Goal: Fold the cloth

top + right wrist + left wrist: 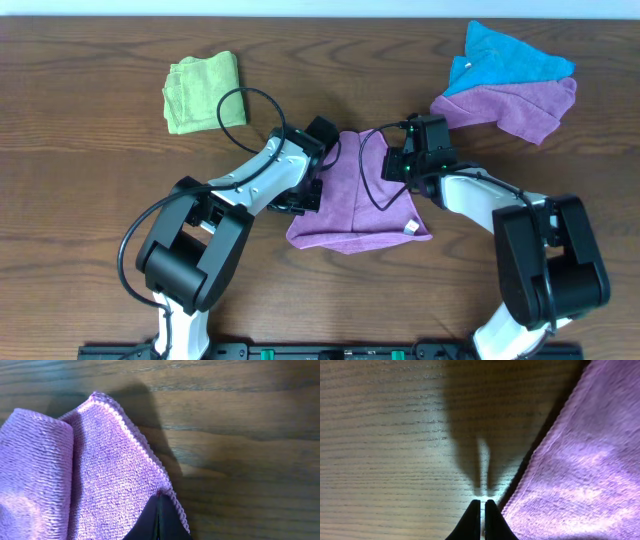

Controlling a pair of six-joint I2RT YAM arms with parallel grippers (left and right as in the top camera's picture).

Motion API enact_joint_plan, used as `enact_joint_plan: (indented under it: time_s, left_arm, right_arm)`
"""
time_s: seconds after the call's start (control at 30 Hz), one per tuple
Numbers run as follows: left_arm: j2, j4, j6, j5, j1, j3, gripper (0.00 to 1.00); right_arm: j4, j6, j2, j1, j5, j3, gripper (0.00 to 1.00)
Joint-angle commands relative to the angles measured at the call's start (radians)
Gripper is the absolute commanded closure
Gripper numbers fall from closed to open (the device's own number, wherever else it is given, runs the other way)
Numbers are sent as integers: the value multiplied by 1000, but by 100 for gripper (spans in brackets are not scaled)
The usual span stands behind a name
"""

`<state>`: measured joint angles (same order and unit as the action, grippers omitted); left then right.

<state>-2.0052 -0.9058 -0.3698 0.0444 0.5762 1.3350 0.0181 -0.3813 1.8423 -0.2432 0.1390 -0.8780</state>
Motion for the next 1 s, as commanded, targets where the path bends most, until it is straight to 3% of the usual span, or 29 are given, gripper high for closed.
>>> enact_joint_plan:
  time_s: [0.0, 0.03, 0.1, 0.13, 0.2, 0.3, 0.43, 0.6, 0.63, 0.67, 0.97]
  left_arm:
    - [-3, -2, -2, 0, -1, -5, 94]
    - [-3, 3, 12, 27, -1, -5, 88]
    - [-3, 31, 71, 113, 0, -5, 49]
    - [-3, 48, 84, 132, 0, -5, 41]
    - [-3, 82, 96, 147, 0, -5, 41]
    - [-3, 115, 163, 190, -2, -5, 45]
    - [-3, 126, 172, 219, -9, -14, 75]
    - [-3, 151, 172, 222, -9, -68, 76]
    - [-3, 158, 169, 223, -9, -82, 88]
    - [-3, 165, 161, 223, -9, -93, 94]
    - [-3, 177, 153, 198, -22, -108, 94]
  right_arm:
    - [27, 27, 25, 7, -90, 19, 99]
    - [27, 27, 25, 7, -90, 19, 99]
    - [27, 27, 25, 7, -82, 19, 99]
    - [27, 27, 25, 7, -82, 19, 99]
    - [27, 27, 24, 7, -82, 19, 99]
    - [28, 27, 24, 7, -82, 19, 99]
    - [27, 27, 24, 7, -82, 19, 99]
    - [24, 27, 24, 7, -82, 19, 99]
    - [23, 27, 24, 7, -82, 19, 99]
    - [23, 27, 24, 7, -82, 19, 99]
    - [20, 27, 21, 7, -82, 19, 99]
